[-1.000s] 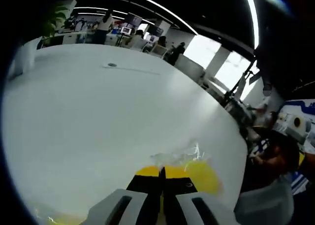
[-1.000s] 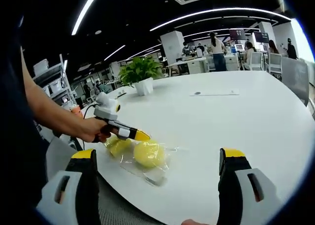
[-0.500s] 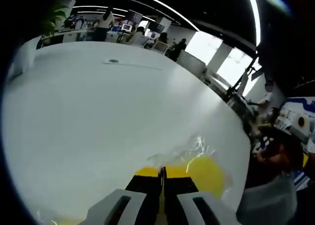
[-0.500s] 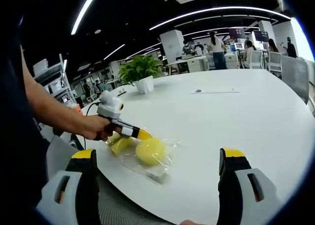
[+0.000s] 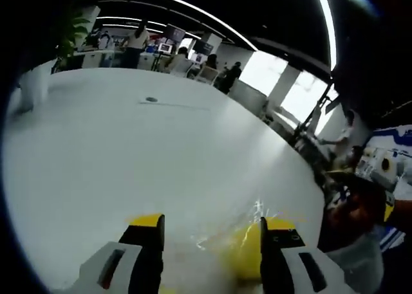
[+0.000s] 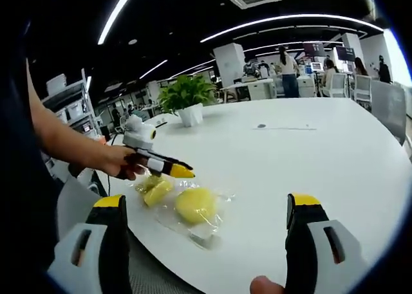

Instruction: Compare the silicone blocks by pressing each to a similar depth, holding the contact briefly, and releasing to observe deformation and rebound differences across the visible hardness samples.

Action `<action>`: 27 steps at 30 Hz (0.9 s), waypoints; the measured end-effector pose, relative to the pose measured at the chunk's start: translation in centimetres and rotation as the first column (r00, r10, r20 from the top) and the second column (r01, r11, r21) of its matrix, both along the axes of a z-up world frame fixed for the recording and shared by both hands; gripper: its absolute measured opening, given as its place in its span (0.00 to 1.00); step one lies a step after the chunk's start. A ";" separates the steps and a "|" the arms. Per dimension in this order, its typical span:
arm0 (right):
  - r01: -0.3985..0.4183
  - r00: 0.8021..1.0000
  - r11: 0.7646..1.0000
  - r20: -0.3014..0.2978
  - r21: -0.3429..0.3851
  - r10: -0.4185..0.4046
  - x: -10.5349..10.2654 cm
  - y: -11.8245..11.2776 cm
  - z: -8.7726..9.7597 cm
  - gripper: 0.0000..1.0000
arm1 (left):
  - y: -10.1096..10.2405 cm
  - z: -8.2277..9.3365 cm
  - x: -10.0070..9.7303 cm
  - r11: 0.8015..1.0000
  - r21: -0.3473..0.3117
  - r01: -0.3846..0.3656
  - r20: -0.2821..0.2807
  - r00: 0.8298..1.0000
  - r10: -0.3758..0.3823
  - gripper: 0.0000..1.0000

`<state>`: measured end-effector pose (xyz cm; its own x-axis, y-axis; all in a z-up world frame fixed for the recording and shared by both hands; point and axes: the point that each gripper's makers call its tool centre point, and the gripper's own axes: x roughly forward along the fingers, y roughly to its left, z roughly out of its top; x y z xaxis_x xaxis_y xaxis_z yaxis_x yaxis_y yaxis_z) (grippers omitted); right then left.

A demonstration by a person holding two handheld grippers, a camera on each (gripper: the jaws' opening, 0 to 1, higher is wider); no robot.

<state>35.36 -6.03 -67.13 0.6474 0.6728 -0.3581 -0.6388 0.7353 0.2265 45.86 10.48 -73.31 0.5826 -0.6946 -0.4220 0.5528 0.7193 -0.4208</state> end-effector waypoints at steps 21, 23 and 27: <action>-0.029 0.999 0.998 0.011 -0.050 0.030 -0.1 0.9 -0.7 0.96 | 16.4 5.1 -7.9 0.980 0.167 -0.106 0.231 0.971 0.066 1.00; -0.014 1.000 0.999 0.016 -0.052 0.015 -0.3 0.6 -0.6 0.96 | 17.0 5.1 -9.1 0.982 0.144 -0.126 0.218 0.972 0.093 1.00; -0.007 1.000 0.998 0.012 -0.062 0.008 -1.2 0.0 -0.9 0.96 | 18.5 4.9 -10.7 0.979 0.144 -0.144 0.217 0.970 0.111 1.00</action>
<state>34.13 -6.06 -68.00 0.6470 0.6544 -0.3912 -0.6471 0.7427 0.1722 35.19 28.93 -68.45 0.7483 -0.5432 -0.3808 0.5150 0.8375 -0.1828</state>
